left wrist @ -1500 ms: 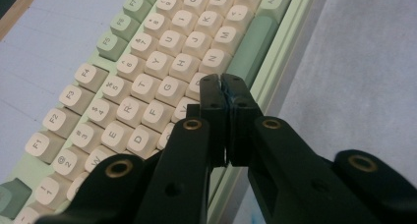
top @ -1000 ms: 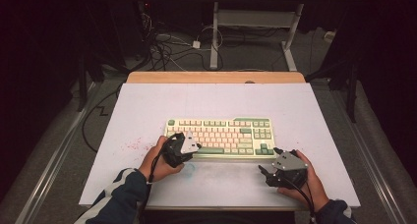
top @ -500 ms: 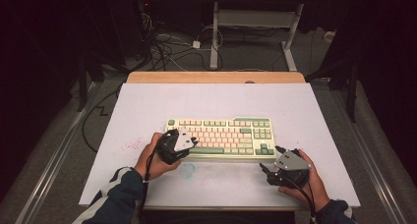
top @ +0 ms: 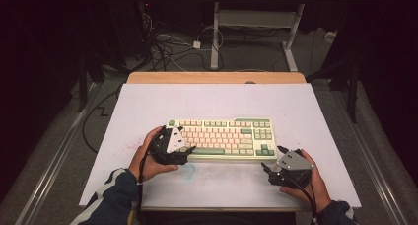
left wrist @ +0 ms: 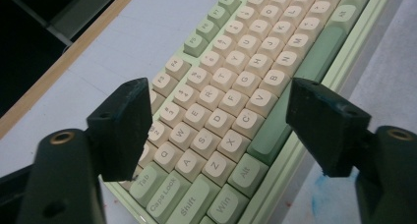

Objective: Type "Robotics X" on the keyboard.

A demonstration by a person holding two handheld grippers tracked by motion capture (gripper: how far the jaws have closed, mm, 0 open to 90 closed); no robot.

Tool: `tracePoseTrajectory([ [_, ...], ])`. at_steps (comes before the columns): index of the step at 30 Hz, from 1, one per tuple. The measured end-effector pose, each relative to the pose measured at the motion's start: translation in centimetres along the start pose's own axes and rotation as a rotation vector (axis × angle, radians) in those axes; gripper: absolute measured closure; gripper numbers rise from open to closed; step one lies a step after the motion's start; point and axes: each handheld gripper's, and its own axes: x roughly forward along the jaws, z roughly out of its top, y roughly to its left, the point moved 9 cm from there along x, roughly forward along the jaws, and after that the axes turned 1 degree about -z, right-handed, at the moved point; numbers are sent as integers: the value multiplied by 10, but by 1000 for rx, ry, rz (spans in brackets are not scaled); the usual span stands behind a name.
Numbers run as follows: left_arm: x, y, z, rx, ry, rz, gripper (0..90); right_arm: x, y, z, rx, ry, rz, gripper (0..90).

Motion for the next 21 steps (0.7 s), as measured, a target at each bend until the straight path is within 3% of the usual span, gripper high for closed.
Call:
tracePoseTrajectory([
  [8, -11, 13, 0, -22, -42, 32, 189, -3, -5, 2, 24, -13, -10, 248],
  [21, -32, 33, -20, -44, -27, 83, 196, -3, -18, 10, 49, -27, -26, 250],
])
